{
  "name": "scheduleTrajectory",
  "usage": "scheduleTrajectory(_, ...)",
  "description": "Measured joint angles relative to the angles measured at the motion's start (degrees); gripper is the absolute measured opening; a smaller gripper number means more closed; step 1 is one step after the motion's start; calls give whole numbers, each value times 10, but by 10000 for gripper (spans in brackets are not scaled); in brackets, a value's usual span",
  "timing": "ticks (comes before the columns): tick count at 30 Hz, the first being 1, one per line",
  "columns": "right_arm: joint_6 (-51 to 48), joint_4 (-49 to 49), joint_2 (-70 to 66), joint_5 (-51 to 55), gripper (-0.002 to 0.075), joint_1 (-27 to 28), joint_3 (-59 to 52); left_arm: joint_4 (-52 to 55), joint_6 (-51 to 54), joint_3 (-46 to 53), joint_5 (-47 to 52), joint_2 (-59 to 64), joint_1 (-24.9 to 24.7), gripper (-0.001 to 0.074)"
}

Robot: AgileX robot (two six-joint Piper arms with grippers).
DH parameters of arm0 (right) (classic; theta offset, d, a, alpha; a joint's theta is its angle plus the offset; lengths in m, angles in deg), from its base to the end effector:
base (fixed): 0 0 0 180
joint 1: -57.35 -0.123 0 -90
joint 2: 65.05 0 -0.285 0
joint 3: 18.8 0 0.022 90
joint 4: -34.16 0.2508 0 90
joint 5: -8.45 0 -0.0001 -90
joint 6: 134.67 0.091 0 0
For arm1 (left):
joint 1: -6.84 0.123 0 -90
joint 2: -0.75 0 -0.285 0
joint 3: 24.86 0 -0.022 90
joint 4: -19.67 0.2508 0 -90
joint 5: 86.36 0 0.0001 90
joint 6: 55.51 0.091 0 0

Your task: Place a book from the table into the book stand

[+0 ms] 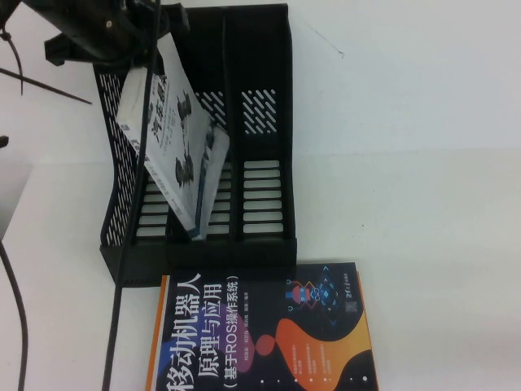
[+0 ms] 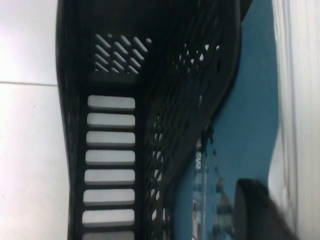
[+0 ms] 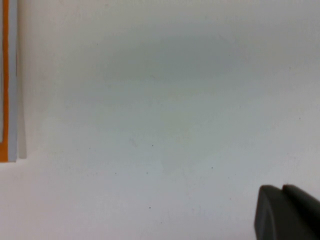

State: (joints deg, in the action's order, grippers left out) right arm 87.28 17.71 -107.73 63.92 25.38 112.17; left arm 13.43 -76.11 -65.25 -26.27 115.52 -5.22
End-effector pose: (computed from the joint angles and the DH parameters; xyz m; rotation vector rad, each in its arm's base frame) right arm 0.0886 0.0302 0.2572 0.1013 2.5144 0.1575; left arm 0.4087 -0.0961 0.4071 -0.1945 2.3706 -0.4145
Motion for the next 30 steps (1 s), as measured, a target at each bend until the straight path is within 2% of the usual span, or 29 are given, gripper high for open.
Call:
scheduleTrajectory(2, 0, 0, 0, 0, -3, 0, 0, 0, -1, 0, -9, 1, 0, 214)
scheduleTrajectory(5, 0, 0, 0, -3, -3, 0, 0, -4, -1, 0, -22, -3, 0, 370)
scheduleTrajectory(7, 0, -4, 0, -10, -3, 0, 0, -5, 0, 0, -24, -7, 0, 405)
scheduleTrajectory(9, 0, -17, 0, -15, -3, 0, 0, 4, 9, 0, -25, -13, 0, 358)
scheduleTrajectory(13, 0, -62, 0, -17, -3, 0, 0, 40, 41, 0, -23, -44, 1, 107)
scheduleTrajectory(15, 0, -80, 1, -18, -3, 0, 0, 59, 57, 0, -16, -67, 1, 46)
scheduleTrajectory(18, -13, -97, 8, -23, -3, 0, -1, 77, 76, 0, -10, -109, 1, 13)
scheduleTrajectory(24, -64, -84, 68, -65, -3, 0, -35, 82, 100, 21, -30, -224, 1, 1)
scheduleTrajectory(27, -103, -51, 116, -78, -3, 0, -39, 82, 110, 97, -78, -307, 1, 1)
scheduleTrajectory(30, -133, -23, 156, -83, -3, 0, -40, 82, 119, 216, -151, -407, 1, 1)
